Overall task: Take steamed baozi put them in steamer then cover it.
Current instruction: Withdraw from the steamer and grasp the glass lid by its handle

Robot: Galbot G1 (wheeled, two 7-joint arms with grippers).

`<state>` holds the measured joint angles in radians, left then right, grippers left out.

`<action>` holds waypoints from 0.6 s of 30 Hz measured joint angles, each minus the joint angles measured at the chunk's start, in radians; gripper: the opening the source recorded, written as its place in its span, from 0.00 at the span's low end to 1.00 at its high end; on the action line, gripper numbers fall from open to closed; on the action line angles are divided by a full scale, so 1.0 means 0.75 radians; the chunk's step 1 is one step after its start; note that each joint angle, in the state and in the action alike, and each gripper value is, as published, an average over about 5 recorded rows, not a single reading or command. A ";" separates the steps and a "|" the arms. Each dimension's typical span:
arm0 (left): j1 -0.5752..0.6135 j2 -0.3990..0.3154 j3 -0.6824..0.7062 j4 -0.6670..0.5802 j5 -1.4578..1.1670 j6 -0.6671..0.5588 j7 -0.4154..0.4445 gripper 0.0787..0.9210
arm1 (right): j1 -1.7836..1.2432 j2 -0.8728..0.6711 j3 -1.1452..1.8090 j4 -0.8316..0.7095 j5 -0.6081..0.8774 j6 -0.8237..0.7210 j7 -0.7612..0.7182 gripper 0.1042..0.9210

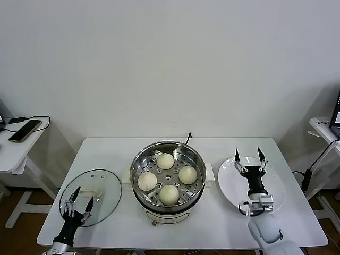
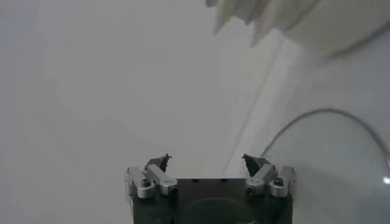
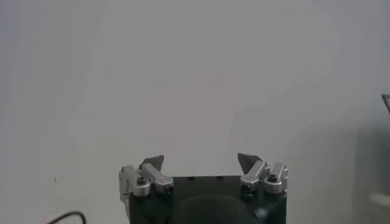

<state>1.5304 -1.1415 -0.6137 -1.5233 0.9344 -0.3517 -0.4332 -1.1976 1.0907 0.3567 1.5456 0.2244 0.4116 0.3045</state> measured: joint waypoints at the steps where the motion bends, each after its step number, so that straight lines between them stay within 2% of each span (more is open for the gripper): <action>1: -0.005 -0.001 0.000 0.011 0.031 -0.001 -0.006 0.88 | -0.011 0.007 0.008 -0.001 -0.005 0.002 -0.003 0.88; 18: -0.139 -0.021 -0.019 0.113 0.412 0.074 -0.063 0.88 | -0.109 0.069 0.087 -0.026 -0.045 0.023 -0.033 0.88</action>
<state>1.4265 -1.1570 -0.6280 -1.4383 1.2431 -0.2962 -0.4802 -1.2796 1.1426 0.4222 1.5261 0.1904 0.4290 0.2795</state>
